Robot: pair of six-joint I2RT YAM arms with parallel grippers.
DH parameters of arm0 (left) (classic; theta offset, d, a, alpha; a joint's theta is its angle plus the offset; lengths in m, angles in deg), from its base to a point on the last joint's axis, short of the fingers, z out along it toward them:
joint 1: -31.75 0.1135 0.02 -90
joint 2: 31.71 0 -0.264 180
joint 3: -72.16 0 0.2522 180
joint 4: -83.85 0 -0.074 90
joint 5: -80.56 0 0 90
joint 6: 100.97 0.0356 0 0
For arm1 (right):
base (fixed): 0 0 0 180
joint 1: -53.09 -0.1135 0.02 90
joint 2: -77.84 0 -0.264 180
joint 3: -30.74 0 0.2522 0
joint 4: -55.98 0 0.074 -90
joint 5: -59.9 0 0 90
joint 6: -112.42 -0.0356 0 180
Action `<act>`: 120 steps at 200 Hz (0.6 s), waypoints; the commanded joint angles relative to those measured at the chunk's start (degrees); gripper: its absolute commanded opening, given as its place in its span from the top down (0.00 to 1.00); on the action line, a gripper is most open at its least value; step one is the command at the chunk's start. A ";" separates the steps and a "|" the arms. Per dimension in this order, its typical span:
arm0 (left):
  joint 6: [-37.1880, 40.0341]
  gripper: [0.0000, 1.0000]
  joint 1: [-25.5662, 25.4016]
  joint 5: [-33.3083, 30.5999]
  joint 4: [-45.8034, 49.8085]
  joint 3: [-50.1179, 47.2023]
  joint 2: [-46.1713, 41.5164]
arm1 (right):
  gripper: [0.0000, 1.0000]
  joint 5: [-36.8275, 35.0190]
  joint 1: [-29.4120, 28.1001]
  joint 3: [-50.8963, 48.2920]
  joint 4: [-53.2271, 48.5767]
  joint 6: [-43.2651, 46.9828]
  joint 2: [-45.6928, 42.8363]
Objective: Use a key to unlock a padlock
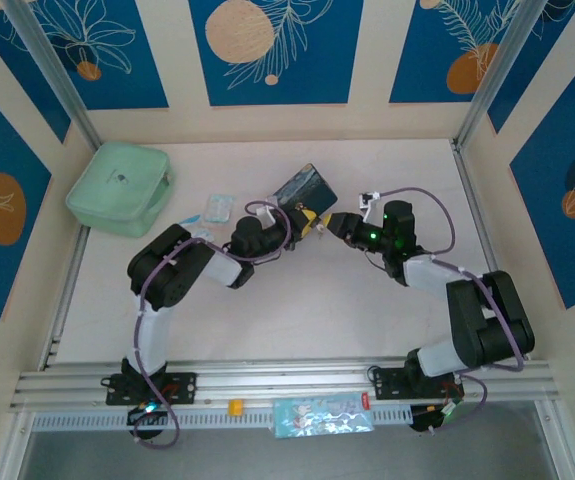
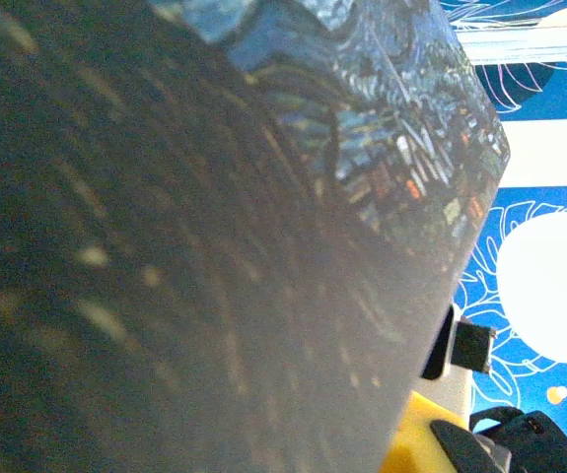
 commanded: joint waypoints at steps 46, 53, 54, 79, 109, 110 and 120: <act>1.60 1.00 -0.28 1.88 -0.24 1.87 -0.79 | 0.62 -16.50 -6.96 7.00 -26.61 18.18 -4.89; 1.58 1.00 -0.28 1.95 -0.24 1.82 -0.94 | 0.62 -16.36 -6.81 7.50 -26.96 18.36 -4.59; 1.55 1.00 -0.28 1.96 -0.24 1.82 -0.95 | 0.63 -16.28 -6.75 7.61 -26.89 18.33 -4.56; 1.17 1.00 -0.28 2.19 -0.76 2.08 -0.96 | 0.66 -7.27 -3.83 6.28 -19.08 12.30 -2.02; 1.12 1.00 -0.33 2.30 -1.30 1.60 -1.49 | 0.67 -1.99 -1.56 4.00 -8.97 5.13 0.06; 1.10 1.00 -0.35 2.31 -1.30 1.58 -1.49 | 0.67 -1.84 -1.58 3.98 -8.70 4.95 0.14; 0.99 1.00 -0.37 2.36 -1.55 1.41 -1.58 | 0.68 -0.13 -1.49 3.93 -6.36 3.42 0.96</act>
